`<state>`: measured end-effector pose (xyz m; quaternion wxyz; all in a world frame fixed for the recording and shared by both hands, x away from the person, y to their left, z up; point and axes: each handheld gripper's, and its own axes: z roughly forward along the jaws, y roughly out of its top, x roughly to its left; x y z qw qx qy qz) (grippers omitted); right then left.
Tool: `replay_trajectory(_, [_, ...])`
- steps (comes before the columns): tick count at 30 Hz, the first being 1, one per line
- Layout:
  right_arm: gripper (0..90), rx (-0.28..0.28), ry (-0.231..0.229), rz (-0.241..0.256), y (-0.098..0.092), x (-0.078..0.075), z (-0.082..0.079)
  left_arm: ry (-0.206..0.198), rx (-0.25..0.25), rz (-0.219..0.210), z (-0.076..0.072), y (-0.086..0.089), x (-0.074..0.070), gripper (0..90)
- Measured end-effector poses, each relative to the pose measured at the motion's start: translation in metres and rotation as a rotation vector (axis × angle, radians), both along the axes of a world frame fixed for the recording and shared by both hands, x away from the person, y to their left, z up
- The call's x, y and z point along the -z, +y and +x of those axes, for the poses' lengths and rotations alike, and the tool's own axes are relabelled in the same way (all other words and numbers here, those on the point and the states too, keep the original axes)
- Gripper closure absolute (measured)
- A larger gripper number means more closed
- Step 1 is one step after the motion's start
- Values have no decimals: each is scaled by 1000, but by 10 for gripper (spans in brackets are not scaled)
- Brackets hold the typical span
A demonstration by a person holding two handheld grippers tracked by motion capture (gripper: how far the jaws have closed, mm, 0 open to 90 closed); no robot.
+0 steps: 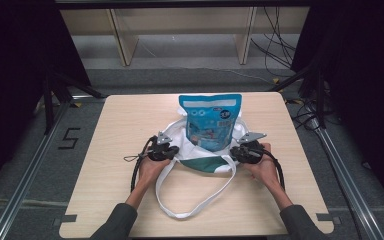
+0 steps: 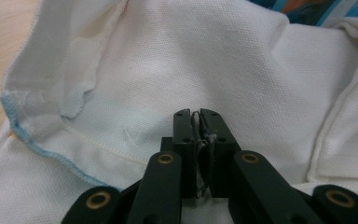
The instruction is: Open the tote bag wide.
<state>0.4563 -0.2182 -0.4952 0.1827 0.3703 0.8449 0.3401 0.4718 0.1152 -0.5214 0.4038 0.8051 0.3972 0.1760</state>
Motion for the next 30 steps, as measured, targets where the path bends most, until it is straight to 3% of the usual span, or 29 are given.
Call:
replay_trajectory(1, [784,14,-1,19,1,2,-1,-3,-5,-4,0,0,0,836])
replay_trajectory(6, [786,-1,3,15,-2,1,2,-2,0,0,1,0,0,836])
replay_trajectory(8, [798,-8,-32,9,-3,3,5,-5,-7,-7,1,0,1,836])
replay_trajectory(9, [799,1,-3,7,-2,3,5,-13,-7,-3,2,0,1,836])
replay_trajectory(10, [800,10,-3,14,-1,4,6,-18,-8,-1,2,0,1,836])
replay_trajectory(14, [804,2,-41,17,-2,6,11,-16,-12,-13,3,0,2,835])
replay_trajectory(15, [805,16,-19,19,-1,6,11,-17,-12,-10,3,0,2,835])
replay_trajectory(17, [807,5,-43,4,-1,6,14,-19,-6,-8,5,1,2,834])
replay_trajectory(19, [806,31,1,21,2,6,12,-11,-7,-9,6,2,1,834])
replay_trajectory(22, [804,16,-14,18,0,6,14,-1,-29,-4,5,1,0,818])
replay_trajectory(24, [791,33,-14,33,1,7,13,1,-19,3,5,1,-1,806])
replay_trajectory(28, [676,43,-15,35,-4,2,14,0,-46,-1,1,4,-9,756])
replay_trajectory(29, [615,47,-37,52,-10,-4,14,3,-50,-49,-2,7,-14,735])
replay_trajectory(30, [599,55,-39,77,-13,-8,13,0,-48,-53,-5,9,-18,693])
